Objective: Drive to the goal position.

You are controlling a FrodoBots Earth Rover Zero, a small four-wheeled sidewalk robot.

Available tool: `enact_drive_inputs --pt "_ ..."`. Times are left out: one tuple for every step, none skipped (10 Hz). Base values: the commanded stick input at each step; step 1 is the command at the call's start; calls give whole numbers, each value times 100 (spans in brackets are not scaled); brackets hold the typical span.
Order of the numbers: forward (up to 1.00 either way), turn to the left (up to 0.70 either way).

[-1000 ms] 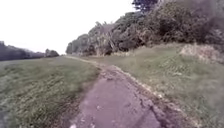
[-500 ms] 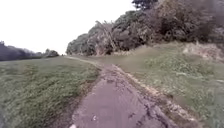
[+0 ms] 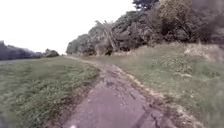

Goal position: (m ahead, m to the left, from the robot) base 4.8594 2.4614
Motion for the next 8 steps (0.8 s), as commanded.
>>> enact_drive_inputs --pt "70 0" --pt "70 0" --pt "69 0" --pt "69 0" --pt "70 0" --pt "70 0" --pt "70 0" --pt "70 0"
